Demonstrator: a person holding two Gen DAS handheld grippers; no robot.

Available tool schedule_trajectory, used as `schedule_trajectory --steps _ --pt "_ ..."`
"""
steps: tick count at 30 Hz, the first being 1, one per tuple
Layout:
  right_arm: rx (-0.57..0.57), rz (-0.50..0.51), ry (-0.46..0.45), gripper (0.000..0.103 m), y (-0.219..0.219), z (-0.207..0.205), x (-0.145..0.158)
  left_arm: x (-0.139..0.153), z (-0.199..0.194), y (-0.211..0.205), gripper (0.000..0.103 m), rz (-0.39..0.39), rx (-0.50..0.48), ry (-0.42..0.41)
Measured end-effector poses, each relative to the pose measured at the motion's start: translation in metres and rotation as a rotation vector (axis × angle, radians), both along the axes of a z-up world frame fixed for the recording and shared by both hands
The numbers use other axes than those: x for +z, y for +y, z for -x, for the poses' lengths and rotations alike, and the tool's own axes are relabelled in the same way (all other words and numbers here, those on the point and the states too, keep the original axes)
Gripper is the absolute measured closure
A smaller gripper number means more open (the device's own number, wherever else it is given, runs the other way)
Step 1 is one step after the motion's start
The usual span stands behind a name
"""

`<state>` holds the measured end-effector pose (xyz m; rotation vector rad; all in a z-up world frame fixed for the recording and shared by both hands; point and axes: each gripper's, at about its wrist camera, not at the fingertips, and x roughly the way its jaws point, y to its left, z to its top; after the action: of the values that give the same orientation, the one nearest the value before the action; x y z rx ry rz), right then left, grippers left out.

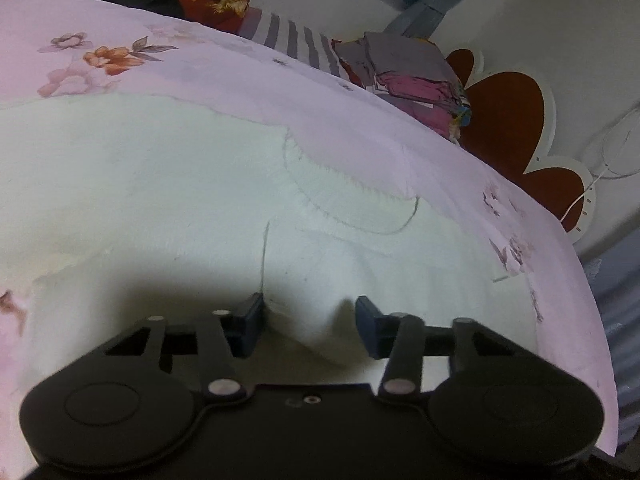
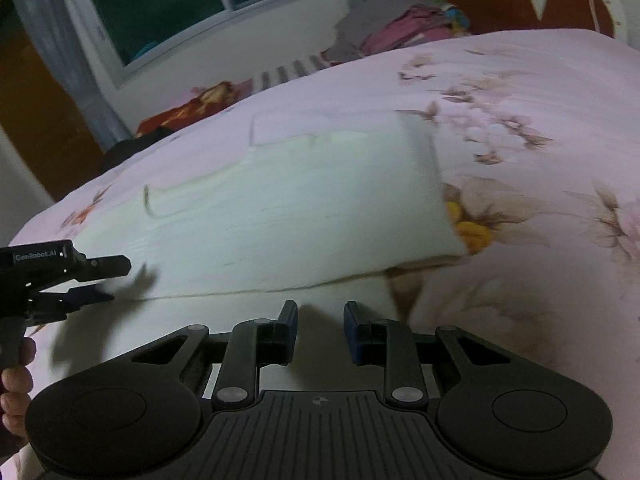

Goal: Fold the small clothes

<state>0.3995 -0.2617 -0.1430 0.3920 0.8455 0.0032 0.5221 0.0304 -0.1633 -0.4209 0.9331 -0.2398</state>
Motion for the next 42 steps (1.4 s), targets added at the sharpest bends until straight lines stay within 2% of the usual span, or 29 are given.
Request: schedule_trajectory --steps 1,6,7,8,13,14,15,16,17,18,19,20,21,22,24,30,32,33,36,38,42 --pt "-0.018 0.002 0.001 0.076 -0.002 -0.001 0.0 0.001 -0.001 0.0 0.1 -0.004 -0.006 -0.007" --pt "-0.062 -0.008 -0.001 0.076 -0.017 -0.004 -0.003 0.024 0.005 0.029 0.099 -0.003 0.033 -0.085" --pt "-0.057 -0.004 -0.002 0.076 -0.017 -0.006 -0.003 0.028 0.008 0.037 0.103 -0.012 0.044 -0.095" --pt "-0.053 0.001 -0.003 0.076 -0.016 -0.008 -0.003 0.031 0.01 0.046 0.103 -0.027 0.054 -0.103" --pt "-0.059 0.0 -0.005 0.077 -0.019 -0.01 -0.005 0.033 0.012 0.074 0.103 -0.06 0.075 -0.093" --pt "-0.059 0.001 -0.006 0.077 -0.019 -0.009 -0.005 0.031 0.013 0.078 0.103 -0.046 0.076 -0.079" --pt "-0.058 0.002 -0.006 0.076 -0.019 -0.009 -0.006 0.026 0.011 0.079 0.103 0.013 0.053 -0.058" --pt "-0.059 0.001 -0.007 0.076 -0.019 -0.009 -0.005 0.025 0.012 0.076 0.092 0.034 0.05 -0.054" --pt "-0.061 -0.004 -0.007 0.076 -0.019 -0.008 -0.005 0.025 0.015 0.07 0.077 0.008 0.067 -0.062" --pt "-0.063 -0.007 -0.008 0.076 -0.02 -0.008 -0.005 0.025 0.018 0.062 0.045 -0.02 0.08 -0.066" --pt "-0.064 -0.008 -0.007 0.076 -0.02 -0.007 -0.004 0.025 0.022 0.057 0.03 -0.013 0.09 -0.076" --pt "-0.066 -0.006 -0.007 0.076 -0.02 -0.007 -0.004 0.024 0.024 0.053 0.036 0.009 0.096 -0.081" --pt "-0.067 -0.005 -0.009 0.076 -0.02 -0.004 -0.002 0.022 0.026 0.049 0.054 0.039 0.088 -0.067" --pt "-0.072 -0.002 -0.013 0.076 -0.02 -0.002 0.0 0.019 0.027 0.047 0.063 0.044 0.085 -0.05" --pt "-0.085 0.001 -0.01 0.076 -0.023 0.002 0.001 0.014 0.025 0.038 0.065 0.046 0.09 -0.02" --pt "-0.102 -0.013 -0.004 0.076 -0.027 0.009 -0.003 -0.008 0.007 0.028 0.065 0.162 0.117 0.022" --pt "-0.107 -0.014 -0.007 0.076 -0.027 0.009 -0.002 -0.014 0.001 0.029 0.079 0.188 0.139 0.022" --pt "-0.108 -0.013 -0.006 0.076 -0.027 0.009 -0.001 -0.016 0.0 0.029 0.101 0.185 0.133 0.023" --pt "-0.108 -0.011 -0.005 0.076 -0.026 0.007 -0.001 -0.012 -0.003 0.035 0.1 0.191 0.117 -0.018" --pt "-0.105 -0.008 0.0 0.076 -0.027 0.006 -0.002 -0.004 0.0 0.045 0.1 0.165 0.121 -0.054" --pt "-0.107 -0.004 0.004 0.076 -0.026 0.005 -0.003 -0.002 0.009 0.074 0.1 0.14 0.165 -0.053"
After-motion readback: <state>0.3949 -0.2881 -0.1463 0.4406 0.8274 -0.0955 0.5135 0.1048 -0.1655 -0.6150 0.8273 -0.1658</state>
